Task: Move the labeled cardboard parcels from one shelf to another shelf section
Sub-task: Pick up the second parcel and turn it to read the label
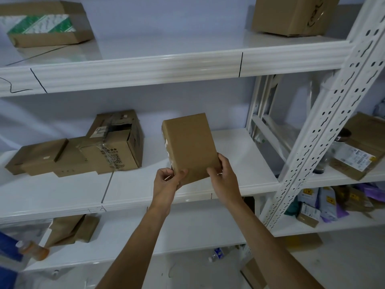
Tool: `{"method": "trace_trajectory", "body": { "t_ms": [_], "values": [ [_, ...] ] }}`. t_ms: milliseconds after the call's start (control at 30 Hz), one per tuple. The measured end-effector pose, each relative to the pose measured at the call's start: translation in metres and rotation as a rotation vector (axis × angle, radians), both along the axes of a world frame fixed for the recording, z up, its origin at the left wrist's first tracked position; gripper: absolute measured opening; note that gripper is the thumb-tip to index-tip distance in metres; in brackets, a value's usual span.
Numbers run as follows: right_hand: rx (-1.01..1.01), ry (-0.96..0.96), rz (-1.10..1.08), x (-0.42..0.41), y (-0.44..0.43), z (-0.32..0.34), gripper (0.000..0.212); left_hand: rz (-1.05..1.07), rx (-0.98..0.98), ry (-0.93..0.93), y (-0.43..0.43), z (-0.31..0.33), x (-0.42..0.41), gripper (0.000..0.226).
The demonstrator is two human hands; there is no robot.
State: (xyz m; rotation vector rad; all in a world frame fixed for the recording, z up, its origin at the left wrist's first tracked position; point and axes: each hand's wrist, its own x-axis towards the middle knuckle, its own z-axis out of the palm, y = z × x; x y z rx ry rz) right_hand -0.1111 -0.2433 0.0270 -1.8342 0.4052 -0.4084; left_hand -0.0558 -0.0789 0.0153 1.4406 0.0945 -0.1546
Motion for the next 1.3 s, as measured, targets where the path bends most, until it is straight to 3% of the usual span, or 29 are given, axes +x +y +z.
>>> {"method": "trace_trajectory", "body": {
  "t_ms": [267,367,500,667,767,833,967,1067,1167,1233,1300],
  "values": [
    [-0.079,0.162,0.066,0.01,0.003,0.007,0.126,0.038,0.204,-0.22,-0.013,0.007,-0.012,0.061],
    [-0.116,0.17,0.062,0.013,0.007,0.007,0.138,0.018,0.291,-0.264,-0.013,0.008,-0.017,0.093],
    [-0.13,0.224,0.085,0.016,0.006,0.006,0.145,0.014,0.421,-0.315,-0.014,0.011,-0.024,0.096],
    [0.017,0.174,0.052,0.015,-0.006,0.004,0.128,-0.082,0.429,-0.295,-0.008,0.016,-0.024,0.086],
    [0.246,0.16,0.065,0.012,-0.022,0.002,0.125,-0.12,0.273,-0.237,0.0,0.025,-0.02,0.064],
    [0.34,0.166,0.126,0.009,-0.03,0.002,0.124,-0.141,0.193,-0.171,0.005,0.032,-0.018,0.062],
    [0.427,0.127,0.281,0.006,-0.033,0.007,0.122,-0.278,0.159,-0.026,0.01,0.037,-0.015,0.092],
    [0.413,0.102,0.338,0.007,-0.033,0.013,0.118,-0.364,0.108,0.049,0.011,0.034,-0.013,0.089],
    [0.403,0.11,0.391,0.003,-0.036,0.016,0.091,-0.421,0.038,0.092,0.012,0.029,-0.01,0.079],
    [0.402,0.123,0.407,0.001,-0.038,0.017,0.075,-0.437,0.054,0.094,0.012,0.028,-0.01,0.087],
    [0.39,0.132,0.382,0.001,-0.038,0.016,0.083,-0.402,0.098,0.087,0.008,0.028,-0.011,0.105]
  ]
}}
